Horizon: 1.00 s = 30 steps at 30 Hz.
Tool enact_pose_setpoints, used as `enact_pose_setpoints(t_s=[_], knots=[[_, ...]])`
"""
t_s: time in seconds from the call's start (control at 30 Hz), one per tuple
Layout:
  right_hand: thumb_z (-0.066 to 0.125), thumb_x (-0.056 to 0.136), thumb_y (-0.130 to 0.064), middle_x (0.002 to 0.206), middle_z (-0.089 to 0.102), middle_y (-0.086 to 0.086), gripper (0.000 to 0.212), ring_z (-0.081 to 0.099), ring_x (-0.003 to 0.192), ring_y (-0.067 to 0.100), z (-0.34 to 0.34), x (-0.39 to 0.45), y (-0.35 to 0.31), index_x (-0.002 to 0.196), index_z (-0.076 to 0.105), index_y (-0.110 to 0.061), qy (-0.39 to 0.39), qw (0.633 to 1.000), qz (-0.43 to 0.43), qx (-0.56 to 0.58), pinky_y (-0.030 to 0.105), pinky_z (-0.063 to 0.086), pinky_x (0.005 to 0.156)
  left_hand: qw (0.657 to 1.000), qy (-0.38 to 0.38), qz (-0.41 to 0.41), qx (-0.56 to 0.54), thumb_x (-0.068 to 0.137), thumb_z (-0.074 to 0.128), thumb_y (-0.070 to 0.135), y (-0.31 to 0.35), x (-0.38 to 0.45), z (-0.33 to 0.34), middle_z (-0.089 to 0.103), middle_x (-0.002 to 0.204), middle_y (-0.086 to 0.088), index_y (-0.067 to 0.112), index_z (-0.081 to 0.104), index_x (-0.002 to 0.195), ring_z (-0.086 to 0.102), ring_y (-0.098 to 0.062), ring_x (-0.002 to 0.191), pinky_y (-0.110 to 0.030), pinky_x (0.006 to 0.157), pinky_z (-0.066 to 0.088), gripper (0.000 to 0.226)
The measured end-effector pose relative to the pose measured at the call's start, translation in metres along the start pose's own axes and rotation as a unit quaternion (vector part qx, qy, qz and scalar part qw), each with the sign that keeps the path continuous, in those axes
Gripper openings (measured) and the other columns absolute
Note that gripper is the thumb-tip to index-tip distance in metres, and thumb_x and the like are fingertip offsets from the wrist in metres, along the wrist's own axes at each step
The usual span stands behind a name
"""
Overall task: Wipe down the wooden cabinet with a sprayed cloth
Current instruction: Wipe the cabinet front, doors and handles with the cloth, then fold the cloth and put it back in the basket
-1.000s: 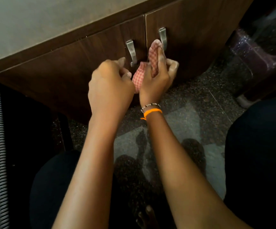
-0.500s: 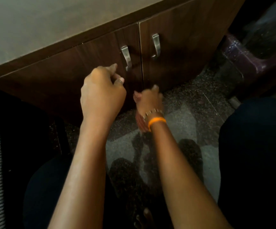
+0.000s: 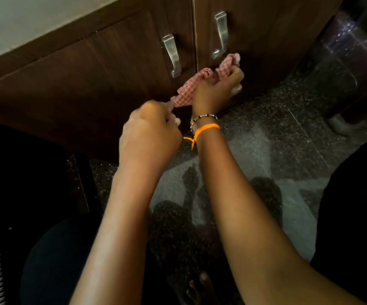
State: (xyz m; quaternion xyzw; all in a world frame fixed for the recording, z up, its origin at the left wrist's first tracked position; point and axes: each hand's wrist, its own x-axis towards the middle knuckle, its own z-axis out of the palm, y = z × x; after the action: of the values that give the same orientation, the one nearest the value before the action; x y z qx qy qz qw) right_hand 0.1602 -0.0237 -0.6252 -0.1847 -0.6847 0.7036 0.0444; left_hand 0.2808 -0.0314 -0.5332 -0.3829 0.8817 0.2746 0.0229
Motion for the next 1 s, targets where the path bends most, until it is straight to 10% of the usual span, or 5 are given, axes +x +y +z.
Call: enact_pose_setpoints(t_s=[0.2,0.4,0.53,0.63,1.0], knots=[[0.041,0.083,0.005,0.13,0.036,0.021,0.052,0.045,0.113,0.045,0.017,0.024,0.077,0.133,0.034,-0.005,0.008,0.988,0.14,-0.072,0.047,0.038,0.102,1.0,-0.018,-0.008,0.019,0.089,0.055,0.021,-0.009,-0.009,0.025,0.065,0.118,-0.009,0.015,0.06,0.117,0.058,-0.03,0.114,-0.043,0.095,0.046,0.029],[0.043,0.088,0.006,0.14,0.032,0.027,0.049,0.039,0.126,0.042,0.01,0.051,0.142,0.133,0.026,0.007,-0.057,0.97,0.177,-0.154,0.032,0.029,0.1,0.997,-0.062,-0.02,0.039,0.09,0.054,0.02,-0.015,-0.022,0.038,0.06,0.123,-0.004,0.022,0.058,0.121,0.056,-0.033,0.112,-0.042,0.092,0.046,0.031],[0.039,0.093,0.001,0.114,0.056,0.023,0.024,0.055,0.106,0.035,-0.005,0.061,0.156,0.113,0.052,-0.003,-0.251,0.921,0.244,-0.172,0.037,0.043,0.093,0.995,-0.069,-0.069,0.002,0.089,0.056,0.02,-0.012,-0.03,0.039,0.06,0.123,-0.003,0.023,0.059,0.121,0.056,-0.03,0.113,-0.037,0.095,0.045,0.032],[0.029,0.09,0.012,0.058,0.061,0.005,0.036,0.06,0.057,0.015,-0.04,0.043,0.12,0.072,0.052,-0.009,-0.332,0.873,0.344,-0.099,0.03,0.048,0.064,0.983,-0.124,-0.137,-0.005,0.09,0.054,0.018,0.0,-0.048,0.032,0.059,0.123,-0.01,0.019,0.059,0.12,0.055,-0.035,0.112,-0.037,0.093,0.043,0.03],[0.042,0.092,-0.022,0.073,0.071,0.008,0.024,0.069,0.069,0.02,-0.113,-0.032,-0.151,0.093,0.061,-0.008,-0.349,0.807,0.448,0.162,0.029,0.058,0.064,0.94,-0.136,-0.17,-0.263,0.092,0.051,0.017,0.082,-0.072,-0.102,0.066,0.091,0.006,0.03,0.063,0.115,0.064,-0.002,0.088,-0.018,0.078,0.045,0.029]])
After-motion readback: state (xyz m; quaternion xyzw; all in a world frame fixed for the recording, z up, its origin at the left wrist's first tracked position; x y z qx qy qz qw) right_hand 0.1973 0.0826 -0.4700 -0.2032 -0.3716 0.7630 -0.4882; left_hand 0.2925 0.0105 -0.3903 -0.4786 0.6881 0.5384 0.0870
